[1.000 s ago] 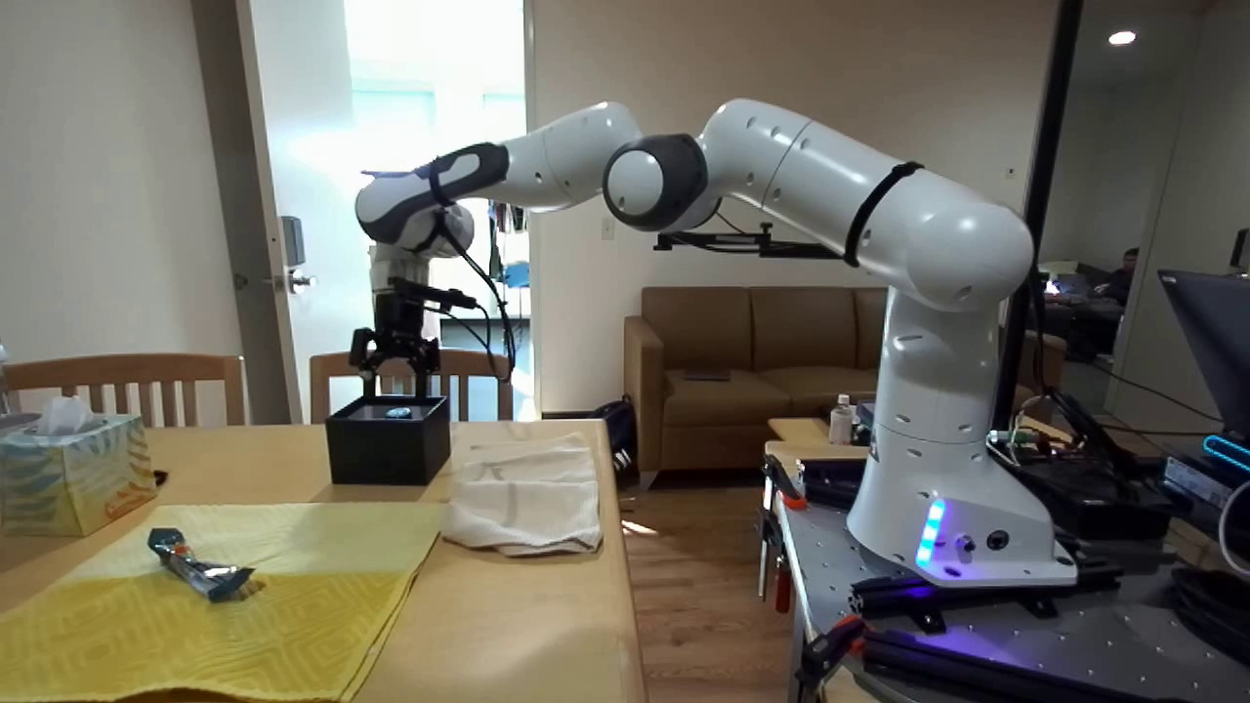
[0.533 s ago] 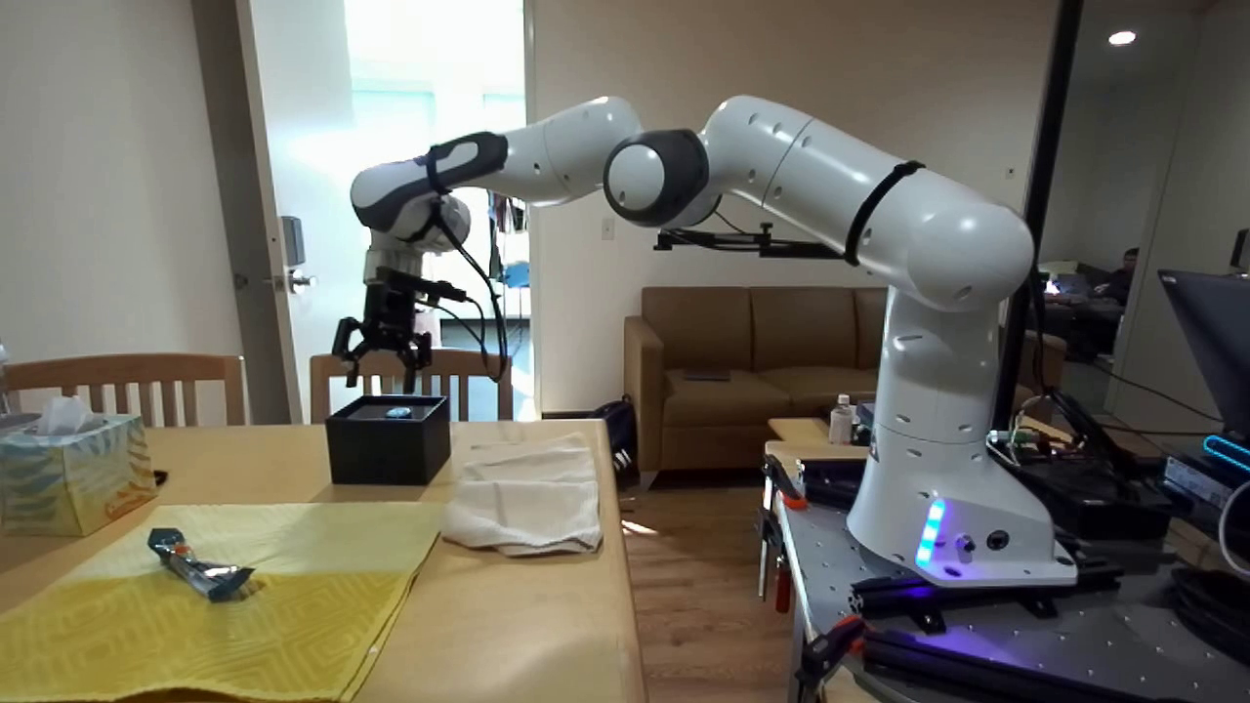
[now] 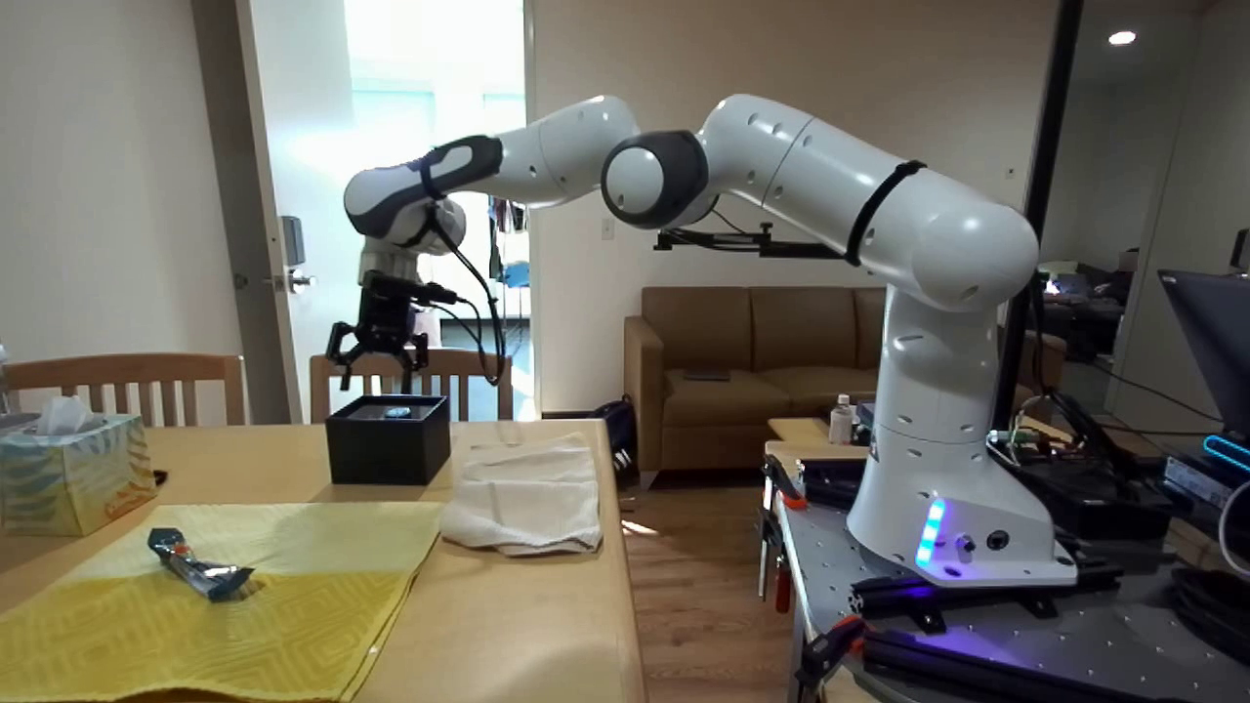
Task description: Pick up the bottle from the black box and put it on the table.
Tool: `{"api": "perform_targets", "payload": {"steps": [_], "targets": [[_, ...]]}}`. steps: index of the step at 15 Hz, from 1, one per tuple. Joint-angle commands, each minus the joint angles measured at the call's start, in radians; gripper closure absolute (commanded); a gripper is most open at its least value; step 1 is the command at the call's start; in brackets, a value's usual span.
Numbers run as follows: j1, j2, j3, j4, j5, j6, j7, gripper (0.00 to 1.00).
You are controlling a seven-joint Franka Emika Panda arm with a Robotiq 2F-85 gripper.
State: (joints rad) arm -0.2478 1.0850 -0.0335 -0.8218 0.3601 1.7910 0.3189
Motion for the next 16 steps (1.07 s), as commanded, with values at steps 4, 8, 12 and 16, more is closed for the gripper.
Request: {"api": "perform_targets", "payload": {"steps": [4,8,12,16], "targets": [[0.127,-0.021,-0.099,-0.076,-0.020,0.094,0.346,0.00],[0.181,-0.076,-0.163,-0.174,-0.019,0.152,0.483,0.00],[0.245,-0.189,-0.259,-0.339,-0.028,0.258,0.598,0.00],[0.227,-0.249,-0.204,-0.415,-0.082,0.282,0.558,0.00]]}}
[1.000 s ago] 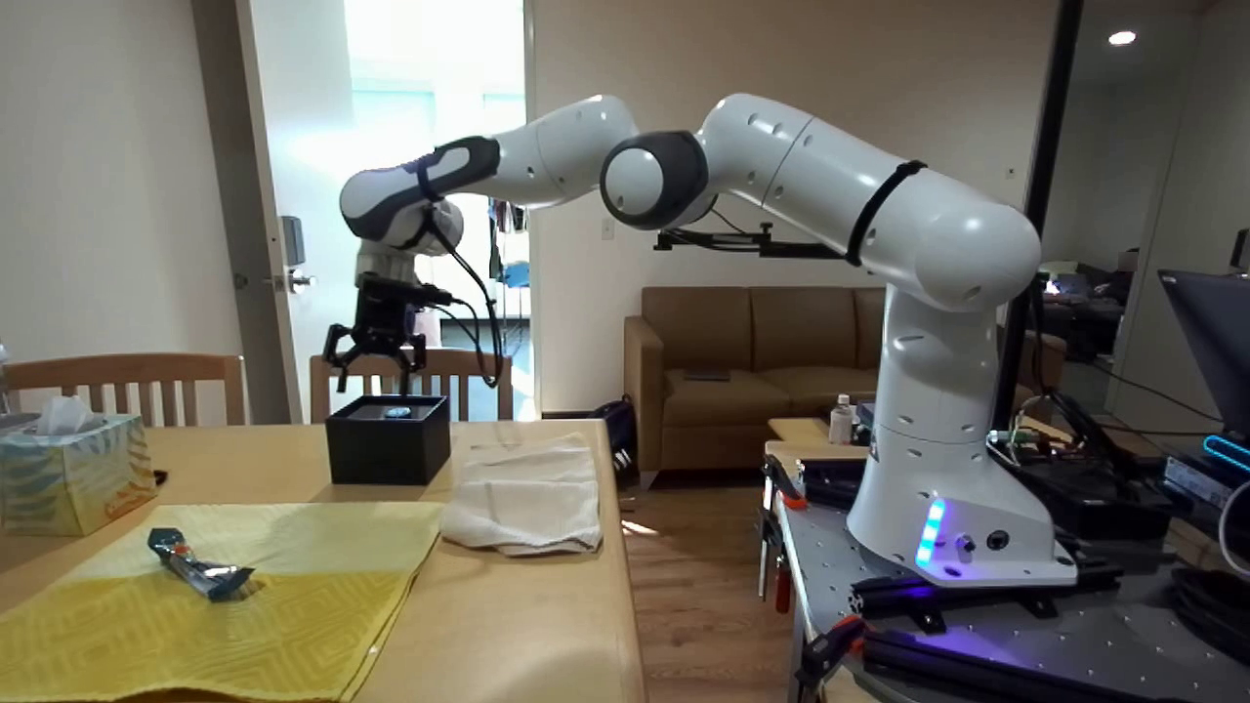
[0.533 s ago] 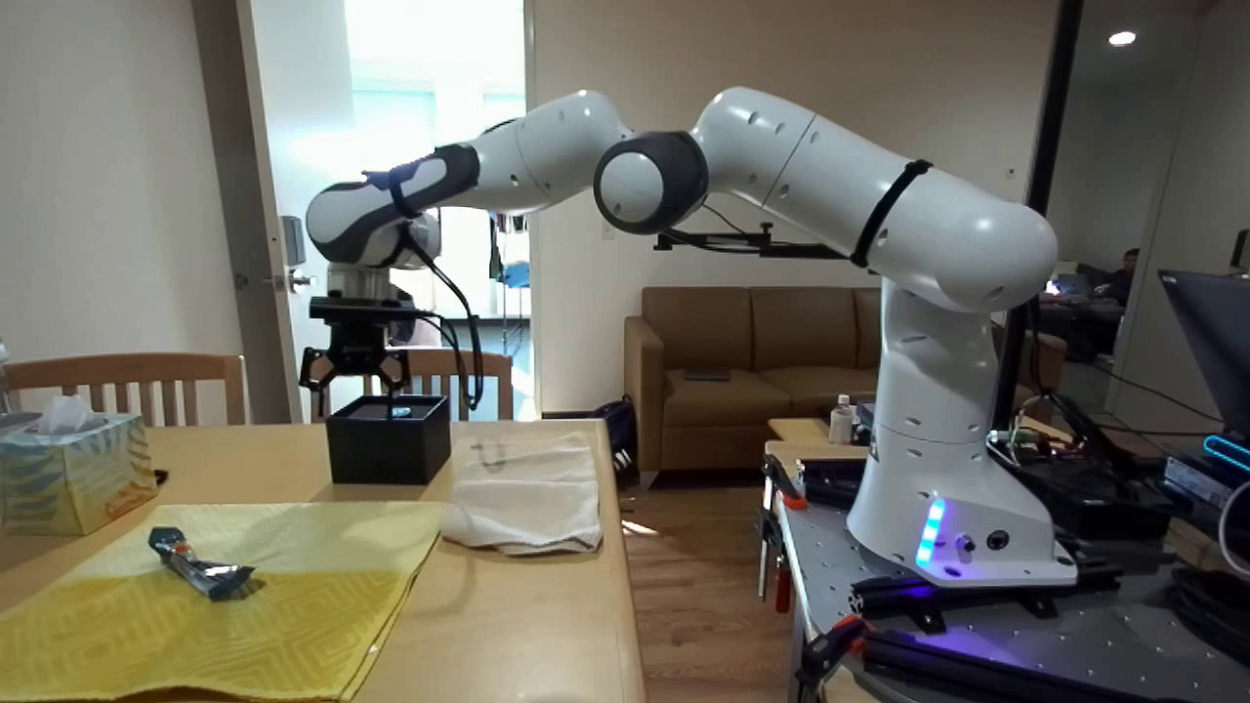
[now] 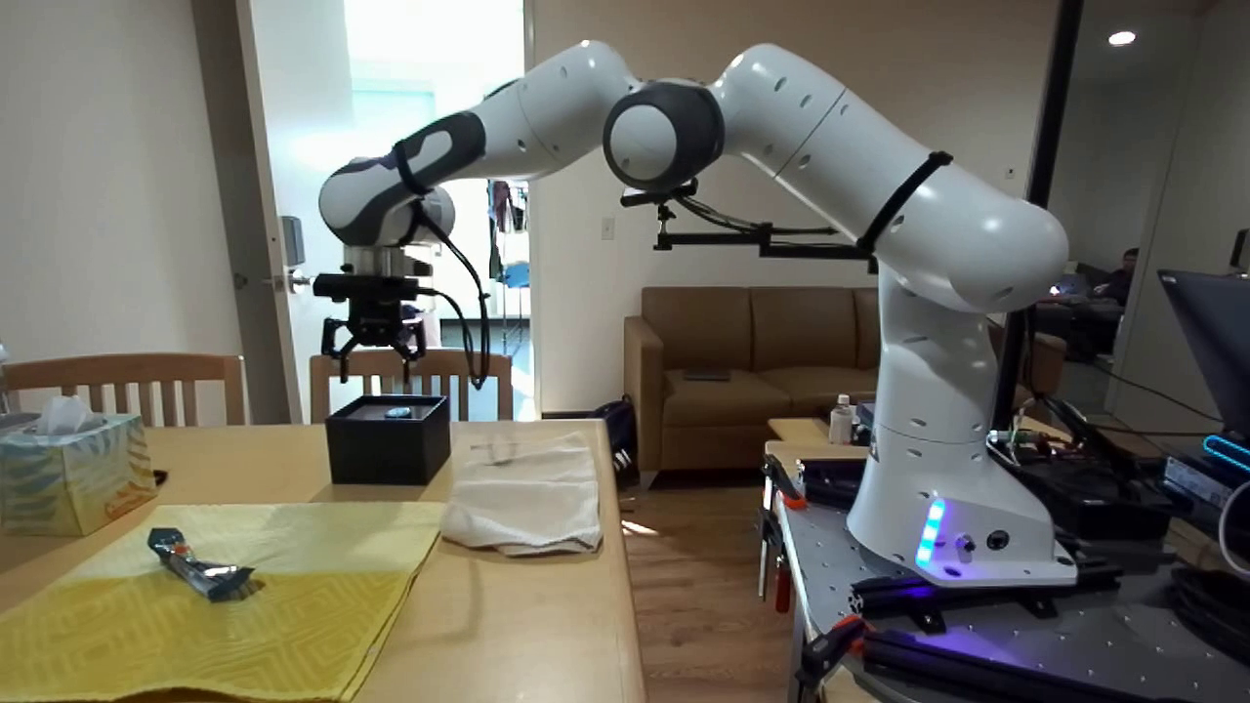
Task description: Pick up the bottle from the black box and put it on the table.
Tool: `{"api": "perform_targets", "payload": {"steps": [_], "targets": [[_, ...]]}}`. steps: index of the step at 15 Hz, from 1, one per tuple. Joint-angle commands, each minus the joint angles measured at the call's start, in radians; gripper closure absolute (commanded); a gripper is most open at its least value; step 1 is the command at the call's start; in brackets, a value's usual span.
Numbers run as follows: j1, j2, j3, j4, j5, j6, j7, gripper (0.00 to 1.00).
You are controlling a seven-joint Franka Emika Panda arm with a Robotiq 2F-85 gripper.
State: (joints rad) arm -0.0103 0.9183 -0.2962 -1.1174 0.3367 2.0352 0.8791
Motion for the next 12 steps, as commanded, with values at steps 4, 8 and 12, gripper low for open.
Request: {"api": "perform_targets", "payload": {"steps": [4,8,12], "targets": [[-0.048,-0.078,0.144,-0.160,-0.034,0.063,-0.051,0.00],[-0.047,-0.045,0.153,-0.140,-0.054,0.034,-0.005,0.00],[-0.047,-0.052,0.151,-0.158,-0.058,0.043,0.004,0.00]]}}
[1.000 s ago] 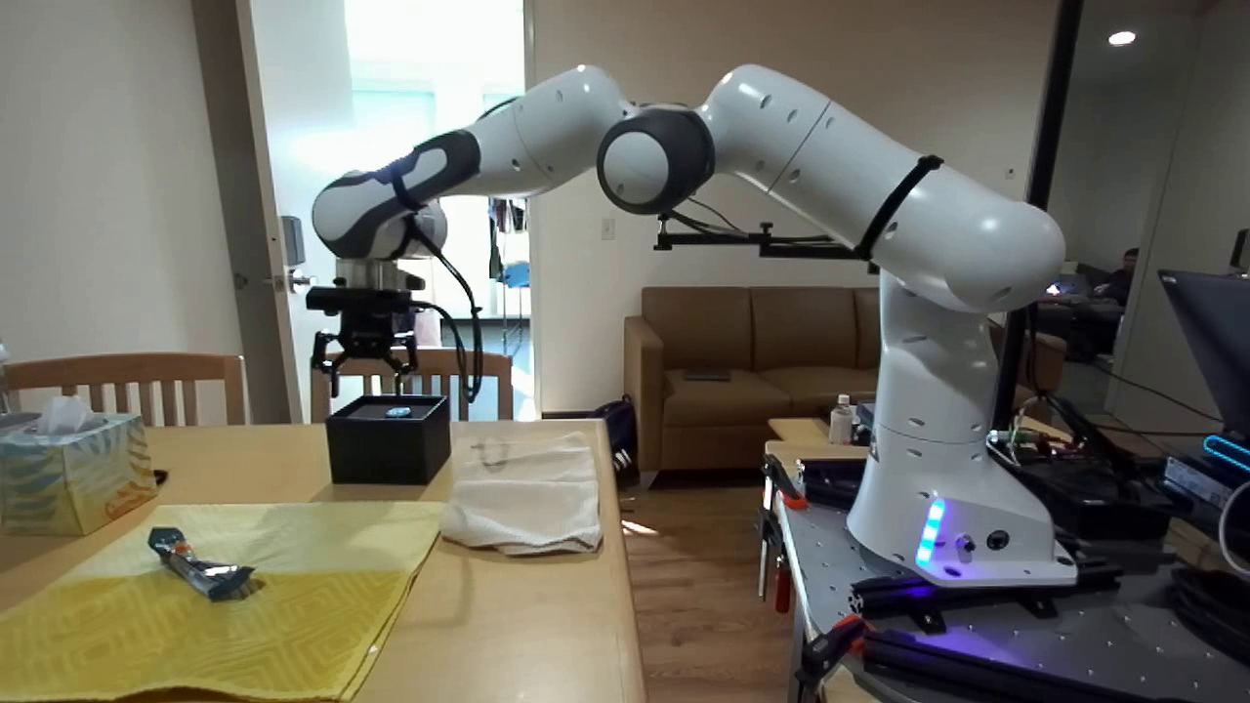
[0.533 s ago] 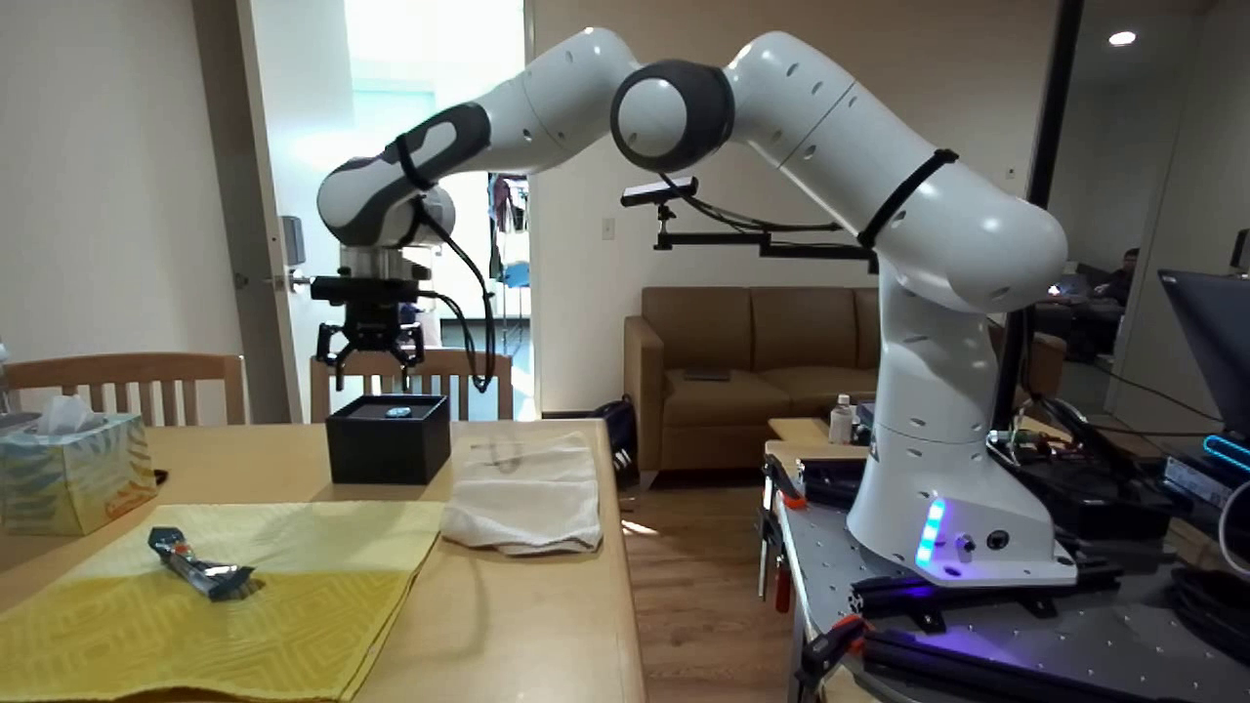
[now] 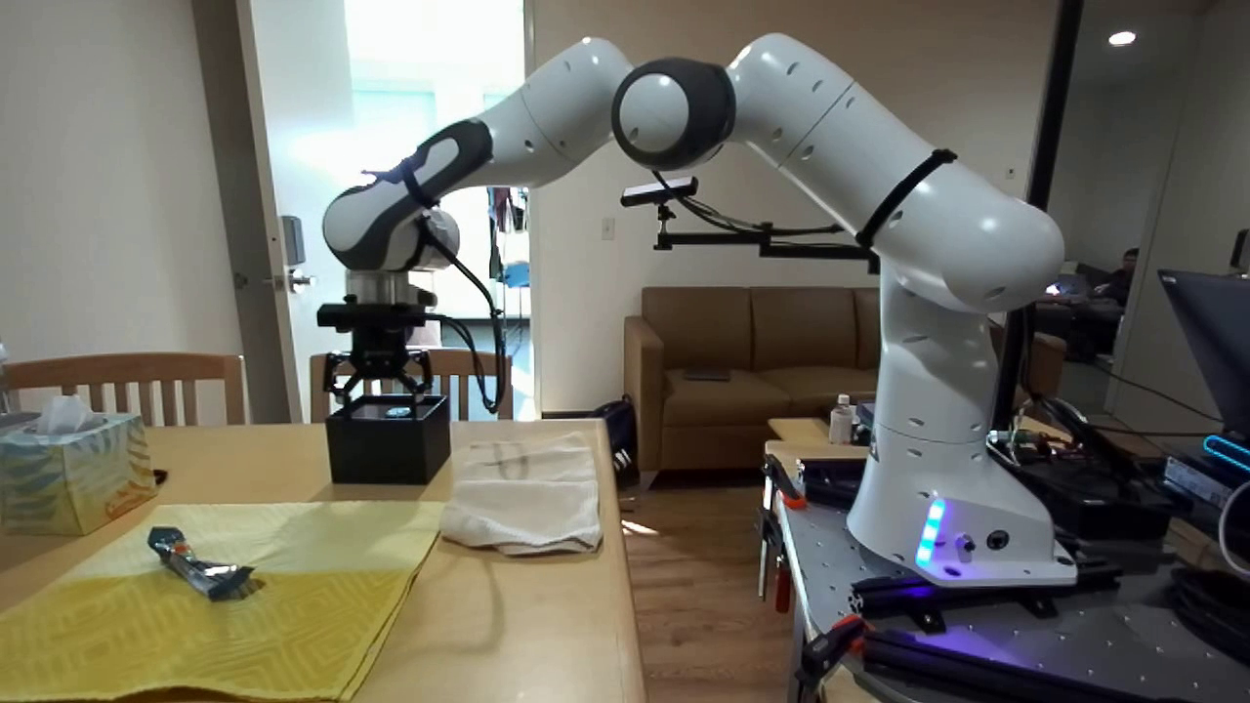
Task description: Pick up the bottle from the black box and put it on the table.
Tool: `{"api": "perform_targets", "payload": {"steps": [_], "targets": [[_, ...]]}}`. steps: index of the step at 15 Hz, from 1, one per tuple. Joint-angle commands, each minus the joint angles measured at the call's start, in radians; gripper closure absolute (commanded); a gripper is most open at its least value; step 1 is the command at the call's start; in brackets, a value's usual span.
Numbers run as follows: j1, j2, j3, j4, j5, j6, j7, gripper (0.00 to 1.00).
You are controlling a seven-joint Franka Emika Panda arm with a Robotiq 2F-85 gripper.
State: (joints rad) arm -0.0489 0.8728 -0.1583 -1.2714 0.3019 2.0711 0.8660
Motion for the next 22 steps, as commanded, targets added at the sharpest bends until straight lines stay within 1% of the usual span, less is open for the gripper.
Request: {"api": "perform_targets", "payload": {"steps": [1,7,14,22], "targets": [[-0.007,-0.011,0.011,-0.010,-0.025,0.014,0.019,0.00],[-0.004,-0.035,-0.003,-0.041,-0.032,0.029,0.039,0.00],[-0.018,-0.018,-0.001,-0.020,-0.034,0.020,0.025,0.00],[-0.026,0.005,0.002,-0.021,-0.034,0.076,0.007,0.00]]}}
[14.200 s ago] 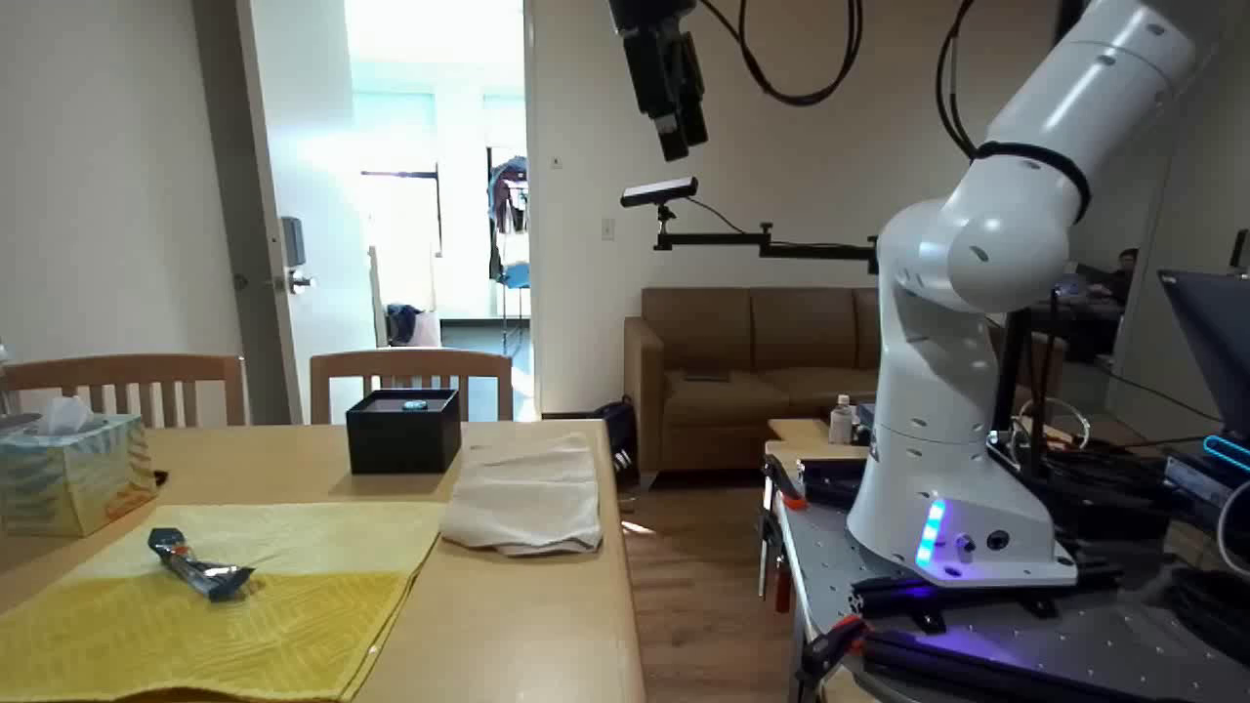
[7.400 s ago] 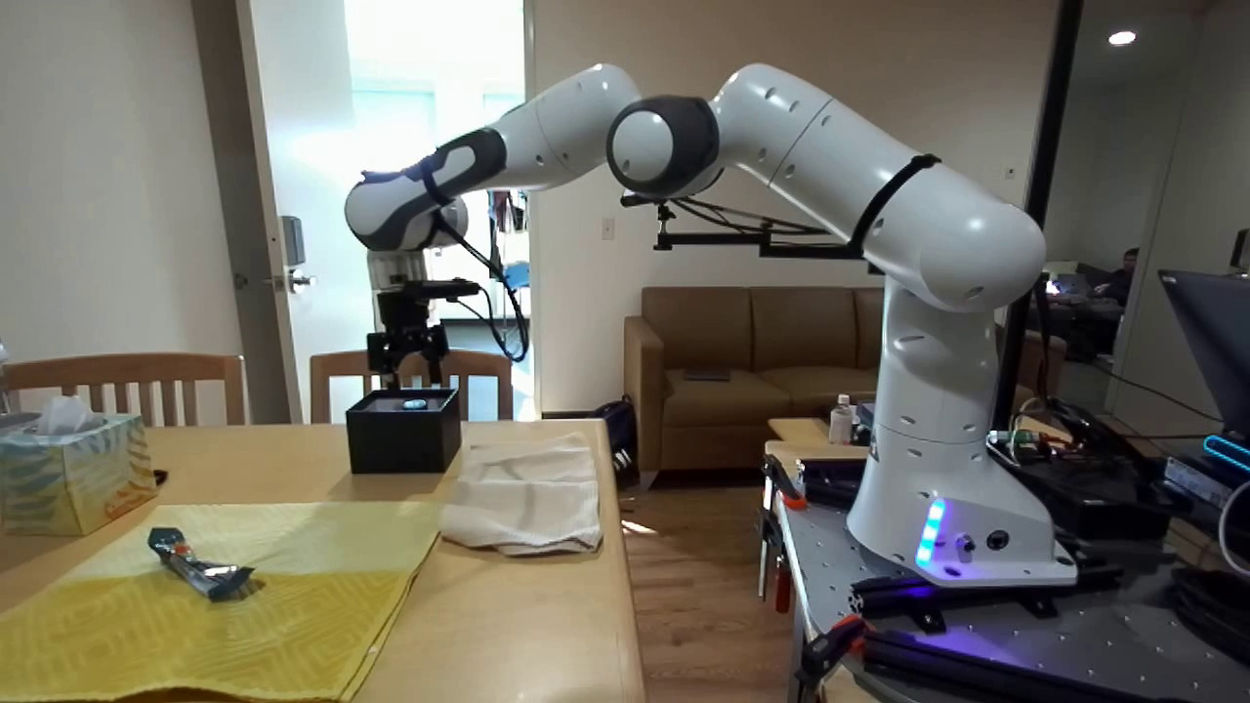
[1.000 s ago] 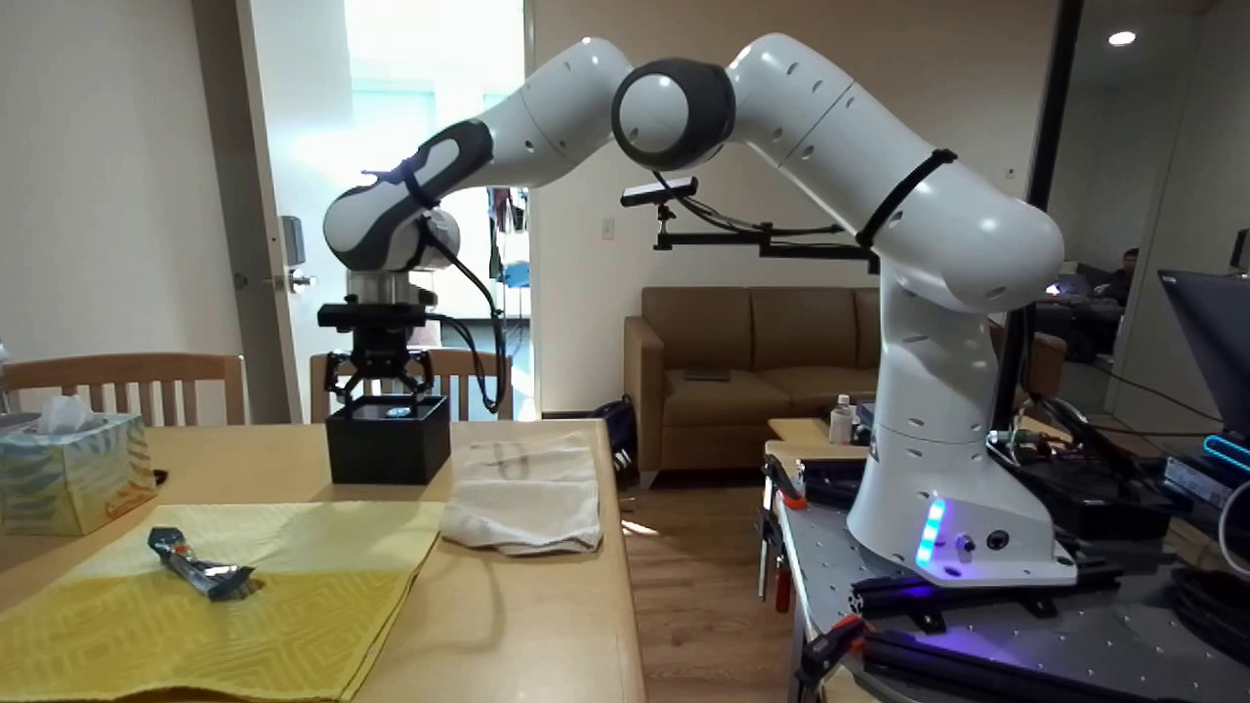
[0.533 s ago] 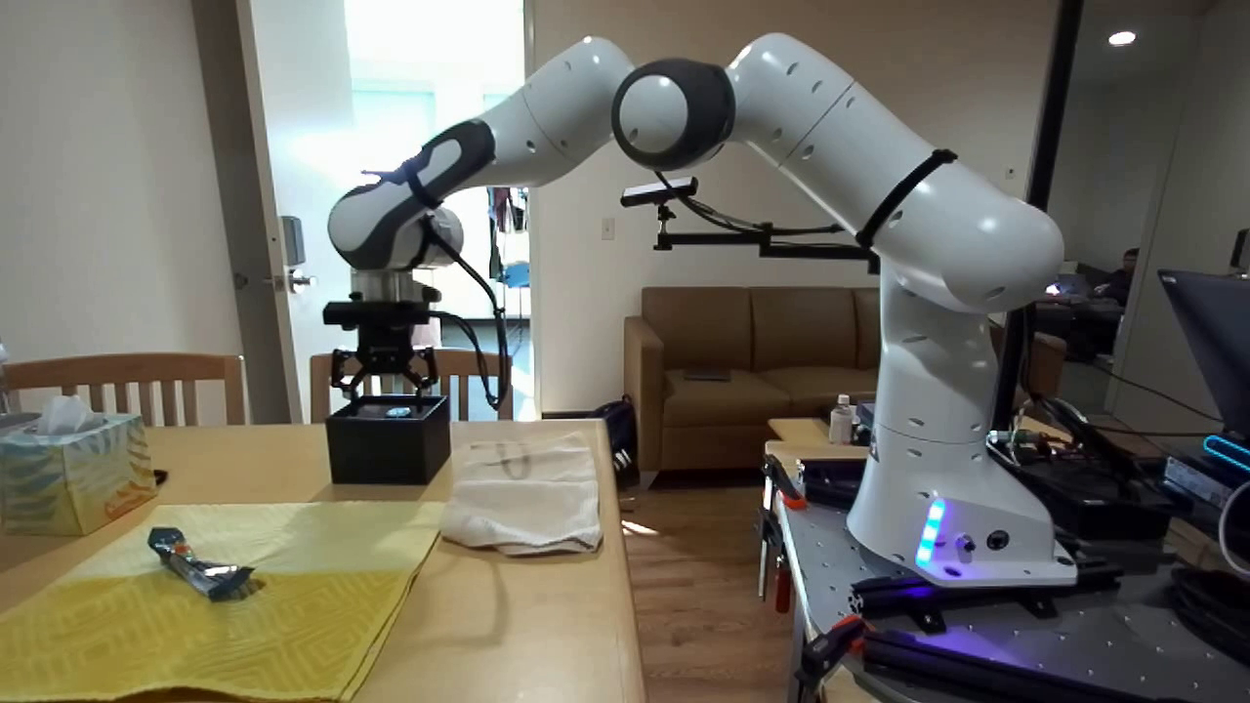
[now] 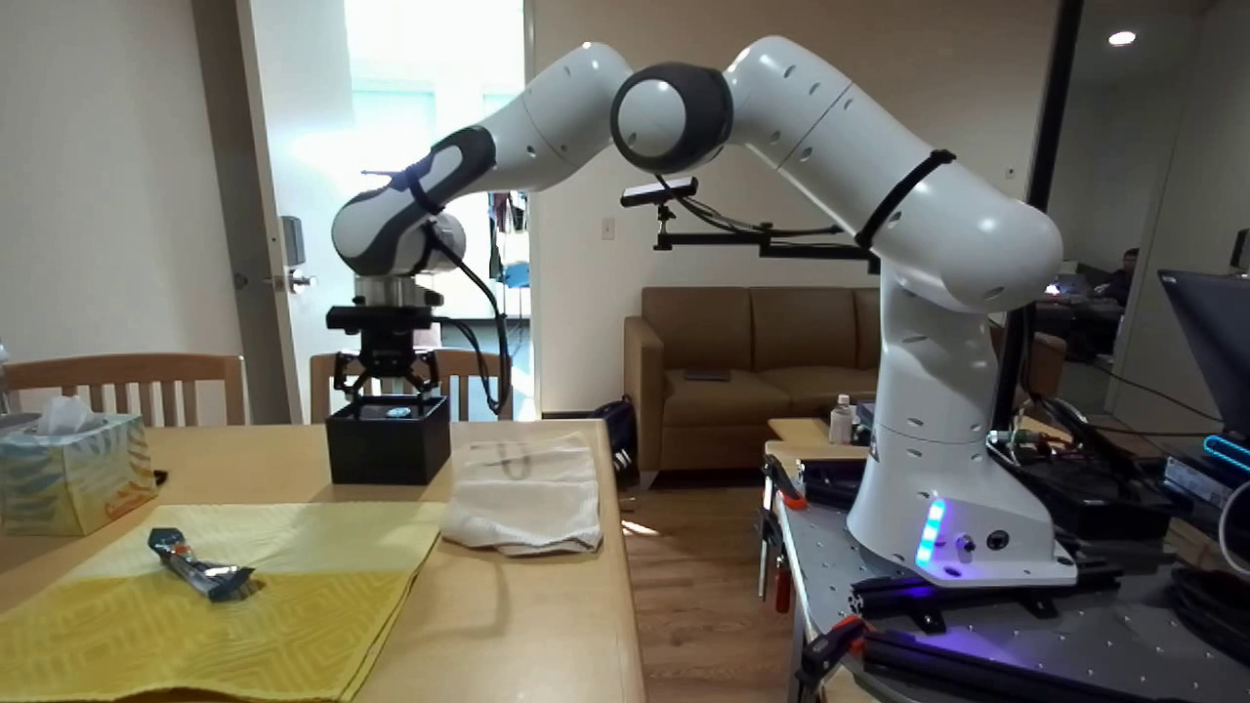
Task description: Pick up the bottle from the black box and put it on the table.
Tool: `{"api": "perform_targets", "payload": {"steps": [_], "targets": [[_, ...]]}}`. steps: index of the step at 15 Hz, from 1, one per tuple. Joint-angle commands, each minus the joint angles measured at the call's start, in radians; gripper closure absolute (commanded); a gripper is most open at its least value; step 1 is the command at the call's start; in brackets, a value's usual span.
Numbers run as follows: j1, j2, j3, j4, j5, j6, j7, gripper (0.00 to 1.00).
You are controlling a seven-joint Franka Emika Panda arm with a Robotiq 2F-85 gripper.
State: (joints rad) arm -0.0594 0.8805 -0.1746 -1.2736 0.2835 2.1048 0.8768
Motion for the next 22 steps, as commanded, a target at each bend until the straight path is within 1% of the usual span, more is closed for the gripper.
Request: {"api": "perform_targets", "payload": {"steps": [1,11,19,20,21,22], "targets": [[-0.016,-0.001,0.017,-0.018,-0.017,0.050,-0.004,0.00],[-0.017,-0.018,0.009,-0.042,-0.019,0.115,0.009,0.00],[-0.044,-0.011,0.043,-0.064,0.027,0.118,0.010,0.00],[-0.045,-0.011,0.044,-0.069,0.030,0.118,0.016,0.07],[-0.046,-0.012,0.045,-0.073,0.032,0.117,0.021,0.26],[-0.048,-0.013,0.047,-0.077,0.036,0.121,0.025,0.33]]}}
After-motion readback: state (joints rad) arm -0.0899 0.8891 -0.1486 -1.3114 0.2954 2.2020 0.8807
